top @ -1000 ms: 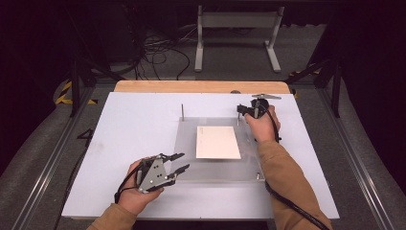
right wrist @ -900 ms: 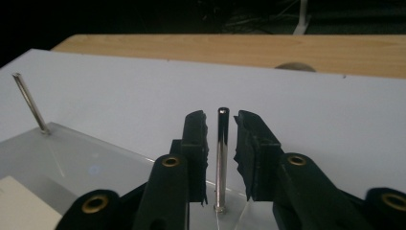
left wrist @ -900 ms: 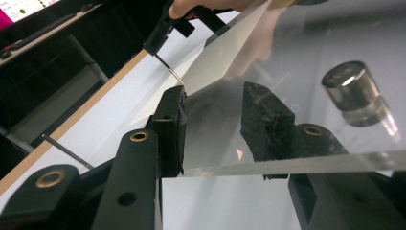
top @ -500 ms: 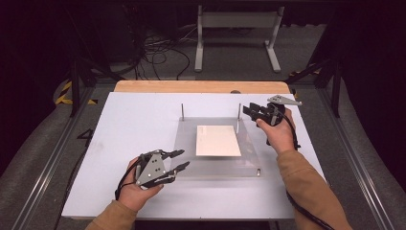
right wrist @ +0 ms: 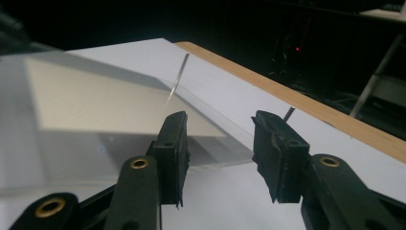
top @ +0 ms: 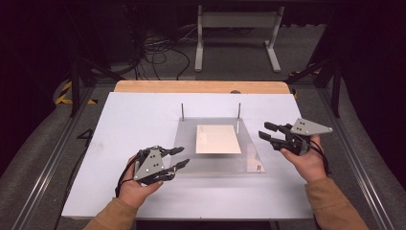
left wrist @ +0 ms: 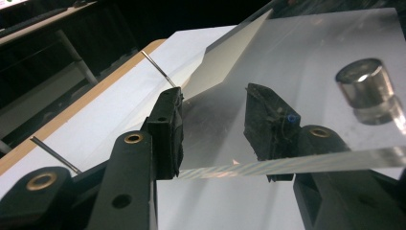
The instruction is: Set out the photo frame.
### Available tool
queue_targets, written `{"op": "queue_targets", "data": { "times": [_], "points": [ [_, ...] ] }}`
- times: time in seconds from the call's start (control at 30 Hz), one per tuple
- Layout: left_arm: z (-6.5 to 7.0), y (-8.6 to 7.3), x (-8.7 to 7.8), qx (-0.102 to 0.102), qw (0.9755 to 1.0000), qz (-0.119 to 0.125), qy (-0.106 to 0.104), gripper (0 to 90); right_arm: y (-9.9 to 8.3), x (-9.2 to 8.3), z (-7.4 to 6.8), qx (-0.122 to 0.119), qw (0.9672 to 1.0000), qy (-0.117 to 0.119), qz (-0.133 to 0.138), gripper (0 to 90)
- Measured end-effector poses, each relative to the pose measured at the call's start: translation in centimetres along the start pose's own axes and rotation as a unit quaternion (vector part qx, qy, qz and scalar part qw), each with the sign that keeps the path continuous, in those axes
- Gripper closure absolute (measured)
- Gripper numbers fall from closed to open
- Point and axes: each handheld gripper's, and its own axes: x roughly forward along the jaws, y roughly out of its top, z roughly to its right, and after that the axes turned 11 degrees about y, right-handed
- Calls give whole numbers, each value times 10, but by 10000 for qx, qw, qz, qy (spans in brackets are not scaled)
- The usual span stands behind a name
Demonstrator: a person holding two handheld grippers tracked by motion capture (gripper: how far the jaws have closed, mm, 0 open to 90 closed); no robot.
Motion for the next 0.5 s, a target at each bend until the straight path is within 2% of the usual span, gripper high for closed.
{"op": "queue_targets", "data": {
  "times": [0.1, 0.2, 0.33, 0.5],
  "points": [
    [0, 1, 0, -41, 10000, 0, 2, 565, -3, -8, -15, -321, 9993, 175, -63, 530],
    [-1, 2, 0, -38, 10000, -19, 6, 565, -6, -12, -28, -596, 9978, 176, -214, 497],
    [-2, 3, 0, -98, 10000, -14, 3, 565, -12, -19, -38, -668, 9972, 231, -259, 465],
    [-7, 8, 1, -110, 9999, 17, 22, 565, -13, -22, -49, -875, 9954, 286, -254, 398]
  ]
}}
